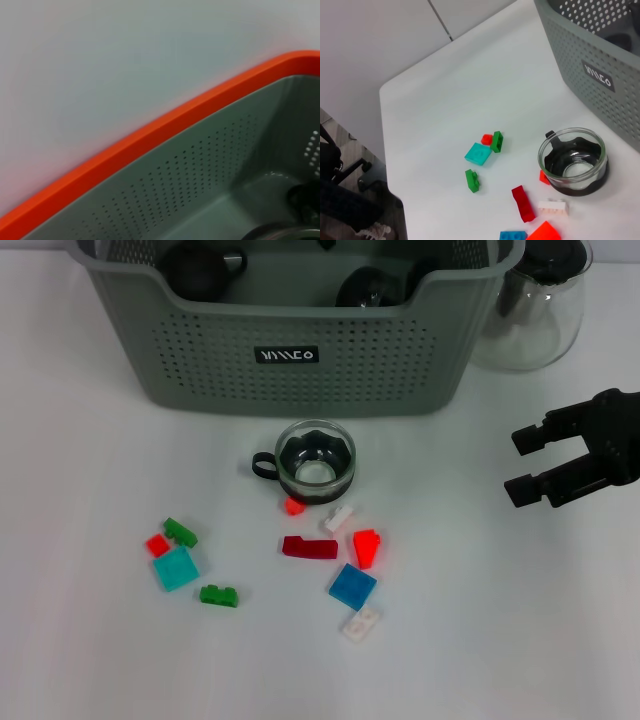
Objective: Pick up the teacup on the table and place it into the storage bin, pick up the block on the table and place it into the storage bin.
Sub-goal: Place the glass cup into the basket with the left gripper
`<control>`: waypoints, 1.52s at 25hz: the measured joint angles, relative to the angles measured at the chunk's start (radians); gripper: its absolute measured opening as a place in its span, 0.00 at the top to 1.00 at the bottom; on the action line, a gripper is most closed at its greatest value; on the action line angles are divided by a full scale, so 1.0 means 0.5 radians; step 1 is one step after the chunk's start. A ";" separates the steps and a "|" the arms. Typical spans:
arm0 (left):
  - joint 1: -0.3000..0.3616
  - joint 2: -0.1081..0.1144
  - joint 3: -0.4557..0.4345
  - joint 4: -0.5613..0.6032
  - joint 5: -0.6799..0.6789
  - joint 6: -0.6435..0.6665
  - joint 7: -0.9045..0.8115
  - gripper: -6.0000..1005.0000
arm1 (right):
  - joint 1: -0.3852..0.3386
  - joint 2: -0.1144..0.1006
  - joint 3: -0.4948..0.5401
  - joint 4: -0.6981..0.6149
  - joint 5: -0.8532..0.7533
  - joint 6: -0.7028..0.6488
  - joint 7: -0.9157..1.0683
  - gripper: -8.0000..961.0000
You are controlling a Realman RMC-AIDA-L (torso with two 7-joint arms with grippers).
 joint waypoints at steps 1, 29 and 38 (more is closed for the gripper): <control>-0.001 -0.004 0.033 -0.030 0.001 -0.040 -0.017 0.94 | 0.000 0.002 -0.003 0.000 0.000 0.002 0.000 0.03; 0.000 -0.122 0.213 -0.316 0.011 -0.269 -0.036 0.94 | 0.100 0.024 -0.003 0.156 -0.153 0.052 -0.064 0.03; 0.026 -0.152 0.225 -0.355 0.010 -0.326 -0.027 0.94 | 0.102 0.025 0.000 0.157 -0.153 0.052 -0.051 0.03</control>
